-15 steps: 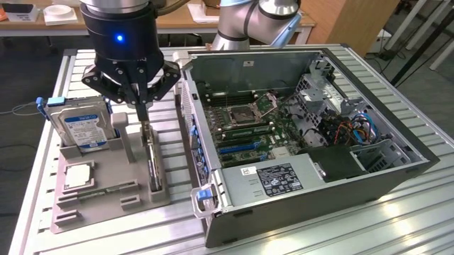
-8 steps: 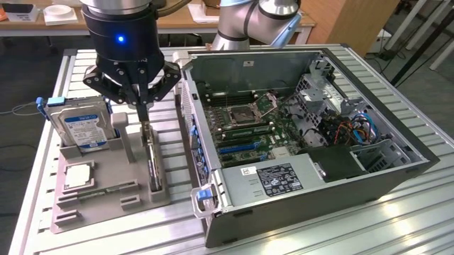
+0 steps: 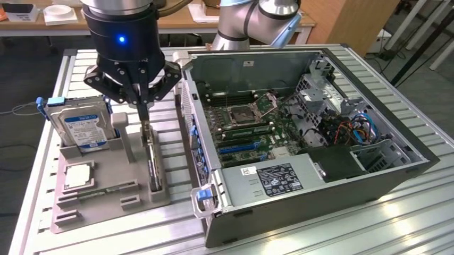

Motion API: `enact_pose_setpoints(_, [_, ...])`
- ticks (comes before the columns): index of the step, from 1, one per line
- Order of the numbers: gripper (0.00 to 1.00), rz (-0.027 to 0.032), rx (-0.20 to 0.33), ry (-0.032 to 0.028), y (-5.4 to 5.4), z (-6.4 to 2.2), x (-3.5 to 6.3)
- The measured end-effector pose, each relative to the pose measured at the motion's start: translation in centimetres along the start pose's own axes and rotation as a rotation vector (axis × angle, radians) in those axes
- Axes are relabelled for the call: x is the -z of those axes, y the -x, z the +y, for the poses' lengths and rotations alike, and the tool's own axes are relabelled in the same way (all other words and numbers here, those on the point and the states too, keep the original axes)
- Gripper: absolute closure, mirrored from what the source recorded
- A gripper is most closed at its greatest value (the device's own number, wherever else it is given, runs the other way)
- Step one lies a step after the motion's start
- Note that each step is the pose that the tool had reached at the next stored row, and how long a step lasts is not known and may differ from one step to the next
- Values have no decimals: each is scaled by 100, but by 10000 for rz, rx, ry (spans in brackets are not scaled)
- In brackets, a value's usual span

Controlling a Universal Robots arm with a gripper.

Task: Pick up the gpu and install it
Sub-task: 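Pick up the gpu and move the gpu toward the slot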

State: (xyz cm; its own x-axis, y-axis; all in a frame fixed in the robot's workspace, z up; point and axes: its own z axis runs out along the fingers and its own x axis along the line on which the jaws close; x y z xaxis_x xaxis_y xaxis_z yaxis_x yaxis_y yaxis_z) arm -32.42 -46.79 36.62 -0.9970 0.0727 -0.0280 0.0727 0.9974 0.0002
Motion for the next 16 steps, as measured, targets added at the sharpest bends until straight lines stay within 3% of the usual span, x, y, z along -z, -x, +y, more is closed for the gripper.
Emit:
enact_pose_setpoints(7, [90,17,-7,231,13,-5,-3])
enact_pose_setpoints(16, [90,18,-7,248,13,-7,-34])
